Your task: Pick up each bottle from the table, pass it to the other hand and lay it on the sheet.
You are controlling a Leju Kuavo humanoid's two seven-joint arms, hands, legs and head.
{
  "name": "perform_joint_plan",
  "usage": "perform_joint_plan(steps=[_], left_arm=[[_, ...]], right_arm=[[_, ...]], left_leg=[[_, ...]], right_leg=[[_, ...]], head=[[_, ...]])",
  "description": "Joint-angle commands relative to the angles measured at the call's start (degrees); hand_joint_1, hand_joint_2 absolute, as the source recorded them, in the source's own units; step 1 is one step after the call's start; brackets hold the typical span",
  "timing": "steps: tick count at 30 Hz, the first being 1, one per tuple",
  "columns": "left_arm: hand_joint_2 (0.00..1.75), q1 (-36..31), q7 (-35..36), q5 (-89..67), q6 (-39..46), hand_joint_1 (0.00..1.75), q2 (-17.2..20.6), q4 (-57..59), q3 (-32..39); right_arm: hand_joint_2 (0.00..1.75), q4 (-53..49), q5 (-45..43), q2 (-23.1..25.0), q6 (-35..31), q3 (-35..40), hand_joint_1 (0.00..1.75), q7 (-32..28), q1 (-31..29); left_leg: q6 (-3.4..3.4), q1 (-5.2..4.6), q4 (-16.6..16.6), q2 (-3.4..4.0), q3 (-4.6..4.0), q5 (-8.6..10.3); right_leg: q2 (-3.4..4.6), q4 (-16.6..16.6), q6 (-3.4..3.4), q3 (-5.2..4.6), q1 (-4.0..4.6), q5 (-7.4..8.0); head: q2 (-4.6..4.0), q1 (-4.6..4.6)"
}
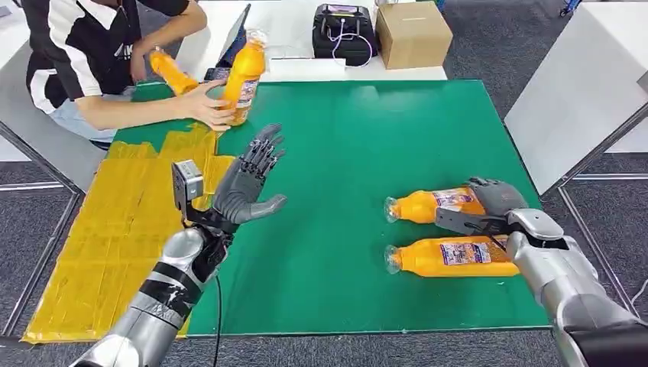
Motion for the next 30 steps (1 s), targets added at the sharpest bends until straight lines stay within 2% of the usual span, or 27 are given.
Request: perform_joint_plan(steps=[1, 2, 3, 4, 7, 9, 10, 11, 13, 14, 16, 17, 18, 20, 22, 24, 25, 26, 27, 28, 30], left_arm=[[1.75, -1.93, 0.46, -0.29, 0.43, 0.0, 0.06, 4.12, -1.76], [1.75, -1.7, 0.56, -0.37, 0.52, 0.0, 0.09, 3.93, -1.65], [1.75, -1.41, 0.64, -0.47, 0.69, 0.0, 0.06, 3.62, -1.5], [1.75, -1.06, 0.81, -0.73, 0.75, 0.0, 0.1, 3.15, -1.47], [1.75, -0.21, 1.46, -1.82, 1.21, 0.0, -0.18, 1.67, -1.6], [1.75, -0.14, 1.48, -1.87, 1.28, 0.0, -0.26, 1.51, -1.64], [1.75, -0.14, 1.48, -1.87, 1.28, 0.0, -0.26, 1.51, -1.64], [1.75, -0.2, 1.51, -1.89, 1.3, 0.0, -0.29, 1.48, -1.66], [1.75, -0.23, 1.58, -1.94, 1.33, 0.0, -0.26, 1.54, -1.65], [1.75, -0.16, 1.65, -2.09, 1.4, 0.0, -0.28, 1.41, -1.63], [1.75, 0.12, 1.81, -2.34, 1.69, 0.0, -0.34, 0.89, -1.57], [1.75, 0.23, 1.94, -2.45, 1.76, 0.0, -0.34, 0.67, -1.59], [1.75, 0.36, 2.07, -2.53, 1.84, 0.0, -0.35, 0.43, -1.62], [1.75, 0.62, 2.27, -2.58, 2.03, 0.0, -0.49, 0.21, -1.59], [1.75, 0.98, 2.39, -2.67, 2.19, 0.0, -0.53, 0.11, -1.63], [1.75, 1.25, 2.38, -2.77, 2.16, 0.0, -0.49, 0.08, -1.95], [1.75, 1.23, 2.31, -2.93, 2.32, 0.0, -0.51, 0.04, -2.23], [1.75, 1.16, 2.29, -2.99, 2.38, 0.0, -0.53, 0.04, -2.4], [1.75, 1.16, 2.29, -2.99, 2.41, 0.0, -0.56, 0.04, -2.43], [1.75, 1.16, 2.29, -2.99, 2.41, 0.0, -0.56, 0.04, -2.43], [1.75, 1.07, 2.29, -2.99, 2.42, 0.0, -0.6, 0.0, -2.43]], right_arm=[[1.75, 5.53, 0.74, 3.08, -3.4, 2.51, 1.71, 2.56, -0.53], [1.75, 5.0, 0.86, 3.59, -5.68, 2.16, 1.73, 3.37, -0.2], [1.75, 4.47, 0.87, 4.34, -8.88, 1.39, 1.75, 4.83, 0.27], [1.75, 4.26, 1.38, 5.34, -11.89, 0.63, 1.75, 6.64, 0.5], [1.75, 1.99, 3.39, 7.94, -19.43, -2.43, 1.75, 10.54, 1.13], [1.75, 1.75, 3.6, 8.25, -19.12, -2.57, 1.75, 10.78, 1.0], [1.75, 1.75, 3.6, 8.25, -19.12, -2.57, 1.75, 10.78, 1.0], [1.75, 1.66, 3.63, 8.14, -18.95, -2.66, 1.75, 10.78, 0.95], [1.75, 1.45, 3.77, 7.96, -18.89, -2.89, 1.75, 10.64, 1.14], [1.75, 0.64, 3.98, 8.43, -21.29, -4.58, 1.75, 9.99, 1.46], [1.75, -1.3, 5.48, 9.74, -24.15, -6.73, 1.75, 10.48, 1.88], [1.75, -2.43, 6.35, 10.29, -24.29, -7.8, 1.75, 10.8, 2.2], [1.75, -3.7, 7.34, 10.72, -24.39, -8.46, 1.75, 11.33, 2.6], [1.75, -5.96, 8.72, 11.37, -26.62, -9.86, 1.75, 11.82, 3.67], [1.75, -8.4, 8.27, 12.35, -29.89, -11.67, 1.75, 11.0, 4.82], [1.75, -15.82, 2.65, 15.26, -33.34, -16.36, 1.75, 5.82, 7.53], [1.75, -20.51, -0.63, 16.29, -32.17, -17.77, 1.75, 3.72, 9.18], [1.75, -23.72, -1.46, 16.72, -31.21, -17.91, 1.75, 3.6, 10.24], [1.75, -24.15, -1.5, 16.79, -30.96, -17.9, 1.75, 3.79, 10.32], [1.75, -24.15, -1.5, 16.79, -30.96, -17.9, 1.75, 3.79, 10.32], [1.75, -24.17, -1.5, 16.67, -30.95, -17.95, 1.75, 3.78, 10.37]], left_leg=[[-0.04, 0.04, -0.06, 0.05, 0.21, -0.03], [-0.1, 0.08, -0.1, 0.15, 0.64, -0.15], [-0.05, 0.05, -0.06, 0.11, 0.28, -0.05], [-0.08, 0.07, -0.09, 0.18, 0.51, -0.12], [-0.06, 0.05, -0.07, 0.23, 0.34, -0.06], [-0.11, 0.06, -0.08, 0.39, 0.63, -0.18], [-0.05, 0.0, -0.05, 0.18, 0.25, -0.05], [-0.09, 0.04, -0.04, 0.28, 0.45, -0.14], [-0.04, 0.02, -0.05, 0.1, 0.25, -0.05], [-0.06, 0.04, -0.03, 0.14, 0.42, -0.13], [-0.03, 0.0, -0.05, 0.09, 0.22, -0.04], [-0.09, 0.04, -0.01, 0.28, 0.67, -0.24], [-0.05, 0.02, -0.02, 0.23, 0.28, -0.1], [-0.06, 0.01, -0.03, 0.28, 0.3, -0.11], [-0.09, 0.05, -0.03, 0.29, 0.43, -0.15], [-0.07, 0.03, -0.06, 0.15, 0.28, -0.07], [-0.1, 0.04, -0.06, 0.25, 0.48, -0.15], [-0.08, 0.02, -0.05, 0.25, 0.32, -0.12], [-0.13, 0.06, -0.02, 0.42, 0.53, -0.24], [-0.08, 0.03, -0.03, 0.27, 0.29, -0.13], [-0.08, 0.04, -0.02, 0.19, 0.37, -0.15]], right_leg=[[0.0, -0.1, -0.03, 0.23, 0.04, -0.01], [0.03, -0.21, -0.06, 0.69, 0.1, -0.09], [0.05, -0.11, -0.03, 0.3, 0.06, -0.01], [0.08, -0.17, -0.05, 0.54, 0.09, -0.06], [0.15, -0.12, -0.04, 0.33, 0.07, 0.01], [0.26, -0.14, -0.08, 0.6, 0.09, -0.07], [0.12, -0.04, -0.04, 0.24, 0.02, -0.01], [0.18, -0.07, -0.06, 0.44, 0.07, -0.07], [0.04, -0.06, -0.03, 0.26, 0.04, -0.03], [0.06, -0.07, -0.04, 0.44, 0.06, -0.09], [0.05, -0.04, -0.01, 0.23, 0.01, -0.02], [0.16, -0.09, -0.05, 0.69, 0.07, -0.16], [0.17, -0.04, -0.03, 0.29, 0.04, -0.03], [0.2, -0.04, -0.03, 0.31, 0.04, -0.03], [0.17, -0.06, -0.06, 0.46, 0.09, -0.07], [0.08, -0.06, -0.04, 0.31, 0.06, -0.03], [0.16, -0.07, -0.07, 0.48, 0.07, -0.09], [0.18, -0.04, -0.05, 0.31, 0.05, -0.05], [0.31, -0.04, -0.09, 0.49, 0.1, -0.12], [0.18, -0.02, -0.05, 0.28, 0.08, -0.06], [0.09, -0.02, -0.05, 0.39, 0.1, -0.11]], head=[[0.0, 0.0], [0.0, 0.02], [0.0, 0.02], [0.0, 0.0], [0.0, 0.02], [0.0, 0.02], [0.0, 0.0], [0.0, 0.02], [0.0, 0.0], [0.0, 0.0], [0.0, 0.0], [0.0, 0.02], [0.0, 0.02], [0.0, 0.0], [0.0, 0.0], [0.0, 0.02], [0.0, 0.0], [0.0, 0.0], [0.0, 0.02], [0.0, 0.02], [0.0, 0.0]])
